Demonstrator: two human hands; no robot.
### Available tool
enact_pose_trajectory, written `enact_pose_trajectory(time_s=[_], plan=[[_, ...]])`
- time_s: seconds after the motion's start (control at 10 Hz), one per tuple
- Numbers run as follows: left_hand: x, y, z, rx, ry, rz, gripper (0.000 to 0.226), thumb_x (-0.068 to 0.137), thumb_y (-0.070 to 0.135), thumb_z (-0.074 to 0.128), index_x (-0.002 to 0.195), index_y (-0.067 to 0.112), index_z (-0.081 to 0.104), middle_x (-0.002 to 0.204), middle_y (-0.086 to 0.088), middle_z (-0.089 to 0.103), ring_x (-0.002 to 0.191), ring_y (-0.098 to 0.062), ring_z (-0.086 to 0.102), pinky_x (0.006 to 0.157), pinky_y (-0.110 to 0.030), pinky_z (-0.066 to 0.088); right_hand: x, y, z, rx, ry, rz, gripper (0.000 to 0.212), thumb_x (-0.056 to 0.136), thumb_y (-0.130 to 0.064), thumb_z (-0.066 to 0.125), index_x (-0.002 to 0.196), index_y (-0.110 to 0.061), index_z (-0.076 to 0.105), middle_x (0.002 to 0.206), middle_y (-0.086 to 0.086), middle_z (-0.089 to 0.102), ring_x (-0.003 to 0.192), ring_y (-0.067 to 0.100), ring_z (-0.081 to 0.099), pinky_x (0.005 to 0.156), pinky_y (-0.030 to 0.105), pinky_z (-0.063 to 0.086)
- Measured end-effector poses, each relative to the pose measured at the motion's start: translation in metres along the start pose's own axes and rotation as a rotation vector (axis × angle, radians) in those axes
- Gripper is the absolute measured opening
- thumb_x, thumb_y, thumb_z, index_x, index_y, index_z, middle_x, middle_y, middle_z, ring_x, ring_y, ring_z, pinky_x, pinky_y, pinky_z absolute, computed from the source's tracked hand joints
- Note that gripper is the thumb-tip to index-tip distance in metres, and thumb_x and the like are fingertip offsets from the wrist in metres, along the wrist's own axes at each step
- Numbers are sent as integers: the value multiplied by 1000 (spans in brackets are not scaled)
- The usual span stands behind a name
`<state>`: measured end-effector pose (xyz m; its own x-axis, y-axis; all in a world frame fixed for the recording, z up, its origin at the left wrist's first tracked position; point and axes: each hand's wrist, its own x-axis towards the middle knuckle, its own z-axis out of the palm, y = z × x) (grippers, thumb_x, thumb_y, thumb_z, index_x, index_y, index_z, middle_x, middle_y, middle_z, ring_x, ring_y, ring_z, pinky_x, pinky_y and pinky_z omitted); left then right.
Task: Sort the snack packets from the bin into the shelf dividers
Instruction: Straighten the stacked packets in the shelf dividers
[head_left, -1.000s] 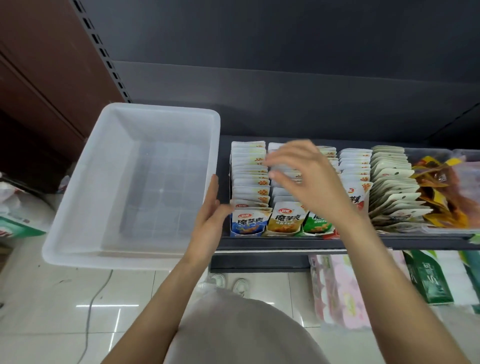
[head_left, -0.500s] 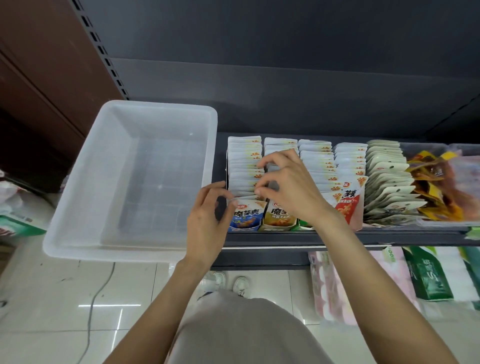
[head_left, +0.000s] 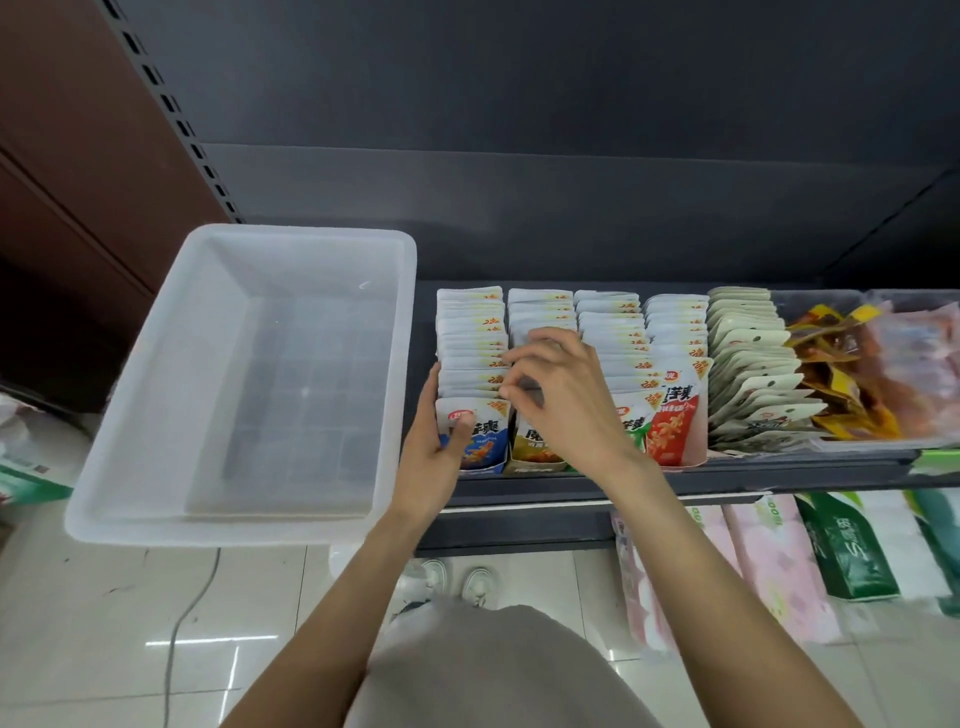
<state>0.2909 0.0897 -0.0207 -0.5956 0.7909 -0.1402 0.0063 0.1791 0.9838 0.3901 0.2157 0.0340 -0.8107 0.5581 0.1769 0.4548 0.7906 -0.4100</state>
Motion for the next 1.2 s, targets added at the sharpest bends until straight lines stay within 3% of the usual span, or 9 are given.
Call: enact_pose_trajectory(time_s=[0.2, 0.3, 0.4, 0.5, 0.7, 0.9, 1.0, 1.1, 1.2], plan=[[13, 8, -11, 68, -70, 2, 57, 96, 2, 44, 147, 13, 21, 129, 7, 50, 111, 6, 53, 89, -8, 43, 2, -9, 5, -17, 51, 40, 11, 86, -21, 66, 84, -12, 73, 105, -3, 68, 115, 22, 44, 95, 29, 31], [16, 17, -11, 109, -51, -30, 67, 94, -6, 45, 149, 16, 14, 126, 18, 44, 112, 4, 46, 88, -1, 37, 1, -10, 8, -42, 70, 39, 10, 84, -19, 67, 80, -12, 72, 102, -2, 69, 114, 23, 46, 95, 32, 34], [16, 23, -7, 115, -58, -49, 73, 92, -10, 44, 150, 18, 9, 127, 17, 38, 116, 1, 39, 83, 1, 37, 0, -8, 4, -18, 45, 47, 10, 85, -20, 66, 82, -13, 72, 108, -3, 67, 120, 23, 43, 98, 33, 32], [14, 30, -4, 70, -58, -74, 80, 88, -14, 44, 150, 19, 7, 129, 13, 41, 117, -3, 43, 88, -10, 40, -1, -9, 3, -10, 12, 41, 11, 87, -22, 64, 85, -15, 72, 113, -3, 66, 125, 21, 40, 101, 34, 30], [7, 39, 4, -53, -10, -88, 71, 81, -21, 42, 131, 29, 30, 111, 11, 56, 92, 4, 59, 73, -10, 50, -6, -8, -2, 8, 58, 9, 10, 87, -22, 66, 82, -15, 71, 110, -1, 68, 123, 23, 45, 101, 37, 36], [4, 42, -3, -80, 2, -157, 73, 87, -8, 46, 149, 20, 20, 138, -5, 48, 123, -21, 50, 102, -41, 44, -9, -10, 0, 53, 63, 38, 23, 93, -25, 57, 113, -17, 65, 122, 2, 64, 133, 17, 40, 108, 33, 28], [6, 46, -6, -112, 27, -124, 57, 95, 7, 46, 147, 22, 27, 132, 14, 51, 110, -4, 59, 89, -22, 51, -12, -18, -2, 59, 17, 92, 39, 96, -27, 52, 134, -19, 52, 140, 7, 50, 138, 19, 33, 113, 32, 20], [7, 57, -5, -168, 65, -75, 45, 100, 12, 41, 141, 26, 31, 108, 28, 45, 82, 22, 56, 66, -2, 46, -13, -27, -2, 73, 58, 95, 45, 96, -24, 53, 140, -19, 45, 141, 7, 49, 134, 20, 39, 113, 33, 24], [3, 61, -7, -73, 179, 39, 32, 99, 10, 42, 128, 23, 45, 111, 21, 52, 96, 9, 56, 71, -1, 43, -22, -39, -2, 150, 239, 138, 42, 95, -19, 55, 136, -17, 47, 134, 2, 55, 120, 17, 52, 99, 30, 42]])
